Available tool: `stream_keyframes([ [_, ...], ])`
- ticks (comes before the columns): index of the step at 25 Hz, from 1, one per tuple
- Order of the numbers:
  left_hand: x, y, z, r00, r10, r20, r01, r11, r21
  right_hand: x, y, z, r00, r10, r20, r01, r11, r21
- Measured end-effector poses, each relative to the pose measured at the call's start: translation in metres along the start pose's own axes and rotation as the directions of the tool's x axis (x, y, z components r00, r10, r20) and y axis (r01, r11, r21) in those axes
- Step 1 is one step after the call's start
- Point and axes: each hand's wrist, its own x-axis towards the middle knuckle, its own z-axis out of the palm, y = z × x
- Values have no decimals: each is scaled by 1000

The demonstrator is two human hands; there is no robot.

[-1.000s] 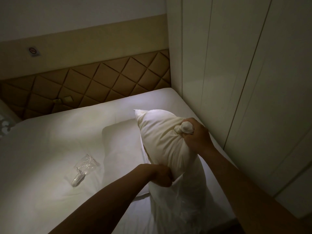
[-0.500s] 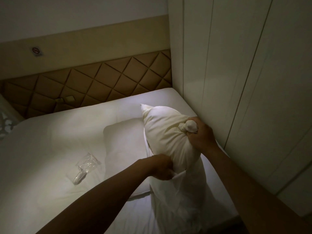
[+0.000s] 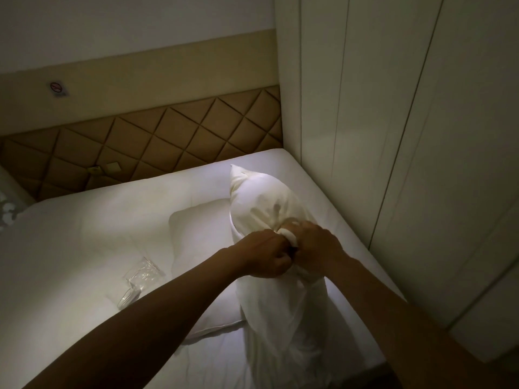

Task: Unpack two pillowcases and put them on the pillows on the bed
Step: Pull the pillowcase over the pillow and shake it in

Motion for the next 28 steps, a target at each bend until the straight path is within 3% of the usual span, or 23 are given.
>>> stream_keyframes([
  [3,-2,5,-7,997,60,-49,-52,989,135,-1,-13,11,998,21,64,-22,1000,18],
  [7,0,4,-22,999,46,-16,-39,953,301,11,-34,20,961,93,261,-105,994,32],
  [10,-1,1,-24,1000,5,14,-9,940,340,15,-39,15,899,-9,437,-97,971,218],
  [12,-5,-6,-22,998,-51,38,36,941,336,7,-28,13,895,-103,435,-137,864,485],
  [14,-10,-18,-21,993,-107,43,87,942,325,-4,-22,12,874,-169,456,-279,593,756],
  [15,-11,-24,-21,991,-125,39,106,941,320,-5,-23,15,866,-189,463,-321,500,804],
  [20,-5,-22,-19,990,-120,77,75,898,433,-5,-47,29,858,-179,481,-364,450,816],
  [25,-10,-24,-24,996,-75,47,42,871,489,-7,-58,46,834,-172,524,-501,162,850],
  [28,-19,-40,-29,994,-112,-4,102,888,449,-9,-52,43,820,-86,566,-563,54,824],
])
